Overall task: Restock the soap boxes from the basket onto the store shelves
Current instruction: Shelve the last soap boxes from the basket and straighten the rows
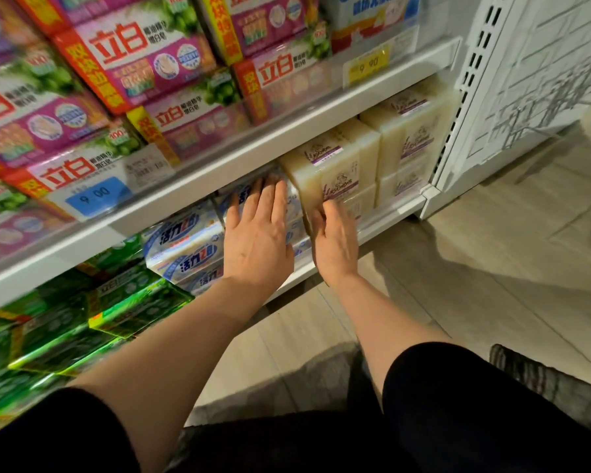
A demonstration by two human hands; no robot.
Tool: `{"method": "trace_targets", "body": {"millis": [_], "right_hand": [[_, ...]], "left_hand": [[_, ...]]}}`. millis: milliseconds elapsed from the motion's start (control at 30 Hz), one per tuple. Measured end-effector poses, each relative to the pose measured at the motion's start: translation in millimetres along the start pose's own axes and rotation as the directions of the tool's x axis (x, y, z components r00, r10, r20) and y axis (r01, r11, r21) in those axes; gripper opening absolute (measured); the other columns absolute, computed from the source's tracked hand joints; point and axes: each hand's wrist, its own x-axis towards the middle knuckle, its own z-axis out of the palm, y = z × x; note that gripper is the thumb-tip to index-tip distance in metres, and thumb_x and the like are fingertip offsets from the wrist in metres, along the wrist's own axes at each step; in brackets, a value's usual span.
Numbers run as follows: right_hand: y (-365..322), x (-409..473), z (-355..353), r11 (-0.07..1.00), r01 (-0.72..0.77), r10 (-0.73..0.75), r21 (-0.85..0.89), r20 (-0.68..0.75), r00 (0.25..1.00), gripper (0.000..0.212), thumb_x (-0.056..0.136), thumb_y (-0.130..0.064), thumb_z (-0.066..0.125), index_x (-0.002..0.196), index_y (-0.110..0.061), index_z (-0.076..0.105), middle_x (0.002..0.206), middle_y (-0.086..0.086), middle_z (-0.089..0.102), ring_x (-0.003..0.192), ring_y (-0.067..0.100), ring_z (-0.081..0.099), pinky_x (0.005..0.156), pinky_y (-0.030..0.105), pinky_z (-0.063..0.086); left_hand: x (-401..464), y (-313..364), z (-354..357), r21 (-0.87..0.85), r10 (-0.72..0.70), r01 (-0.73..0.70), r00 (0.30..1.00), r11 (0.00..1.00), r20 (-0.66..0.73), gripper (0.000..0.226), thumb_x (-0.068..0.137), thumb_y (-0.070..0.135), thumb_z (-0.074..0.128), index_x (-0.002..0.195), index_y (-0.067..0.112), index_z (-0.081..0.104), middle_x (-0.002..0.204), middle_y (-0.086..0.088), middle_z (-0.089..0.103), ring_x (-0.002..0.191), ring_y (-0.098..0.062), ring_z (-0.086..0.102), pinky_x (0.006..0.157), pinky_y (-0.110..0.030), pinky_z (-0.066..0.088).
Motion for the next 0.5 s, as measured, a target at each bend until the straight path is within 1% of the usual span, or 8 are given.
{"method": "trace_targets", "body": {"millis": [167,200,267,300,333,400,433,500], "right_hand": [[0,1,-3,0.997,0.036,-0.033,-0.069,0.046,0.998,0.009,0.097,-0.018,0.049,0.102,-0.011,0.049,0.111,0.008,0.056,0.099,0.021,0.049,0.085,0.038,0.048],[-2,-1,-5,0.995,0.047,-0.046,-0.084,0.016,0.999,0.010,0.096,-0.020,0.051,0.102,-0.011,0.050,0.109,0.008,0.055,0.098,0.020,0.050,0.084,0.038,0.049],[-7,2,-11,0.990,0.061,-0.083,-0.126,-0.178,0.980,0.019,0.093,-0.027,0.054,0.103,-0.011,0.052,0.109,0.009,0.053,0.095,0.022,0.053,0.082,0.040,0.052],[-9,6,-13,0.986,0.060,-0.101,-0.153,-0.276,0.956,0.027,0.092,-0.030,0.054,0.112,-0.011,0.053,0.116,0.011,0.052,0.100,0.025,0.053,0.086,0.042,0.051],[-12,11,-15,0.979,0.061,-0.123,-0.195,-0.325,0.938,0.038,0.092,-0.031,0.053,0.125,-0.013,0.051,0.129,0.014,0.049,0.109,0.029,0.050,0.093,0.042,0.047],[-15,20,-17,0.946,0.099,-0.182,-0.309,-0.252,0.950,0.054,0.094,-0.033,0.046,0.146,-0.021,0.036,0.151,0.012,0.032,0.129,0.031,0.038,0.106,0.043,0.034],[-15,23,-16,0.933,0.115,-0.192,-0.341,-0.204,0.960,0.056,0.096,-0.033,0.042,0.150,-0.024,0.029,0.156,0.009,0.024,0.135,0.031,0.032,0.110,0.044,0.030],[-17,20,-15,0.929,0.112,-0.186,-0.352,-0.185,0.965,0.058,0.097,-0.036,0.037,0.152,-0.023,0.023,0.159,0.007,0.020,0.140,0.031,0.026,0.114,0.044,0.023]], "left_hand": [[0,1,2,0.039,-0.013,0.012,1.000,0.999,0.018,0.092,0.089,0.037,0.057,0.154,0.012,-0.003,0.158,-0.005,0.017,0.143,-0.025,0.020,0.116,-0.045,0.019],[0,1,2,0.041,-0.011,0.010,1.000,0.999,0.021,0.092,0.089,0.036,0.057,0.154,0.012,-0.004,0.158,-0.005,0.017,0.143,-0.026,0.020,0.116,-0.045,0.019],[0,1,1,0.036,-0.007,0.006,1.000,0.999,0.030,0.091,0.090,0.035,0.055,0.154,0.012,-0.006,0.158,-0.005,0.015,0.144,-0.026,0.018,0.116,-0.045,0.018],[0,1,1,0.034,-0.008,0.007,0.999,0.999,0.033,0.090,0.091,0.034,0.054,0.154,0.012,-0.007,0.159,-0.005,0.014,0.144,-0.026,0.017,0.116,-0.045,0.017],[0,1,2,0.035,-0.011,0.010,0.999,0.999,0.035,0.089,0.092,0.033,0.053,0.154,0.012,-0.007,0.159,-0.005,0.014,0.144,-0.026,0.016,0.116,-0.044,0.017],[0,1,3,0.041,-0.016,0.015,0.999,0.999,0.036,0.088,0.092,0.033,0.052,0.153,0.011,-0.008,0.158,-0.005,0.014,0.143,-0.025,0.017,0.117,-0.044,0.016],[0,1,2,0.043,-0.014,0.012,0.999,0.999,0.040,0.089,0.092,0.033,0.052,0.153,0.011,-0.008,0.158,-0.005,0.014,0.144,-0.025,0.017,0.118,-0.044,0.015],[0,0,1,0.010,-0.008,0.008,0.999,1.000,0.052,0.090,0.092,0.033,0.051,0.153,0.012,-0.012,0.160,-0.005,0.009,0.146,-0.025,0.012,0.119,-0.044,0.009]]}}
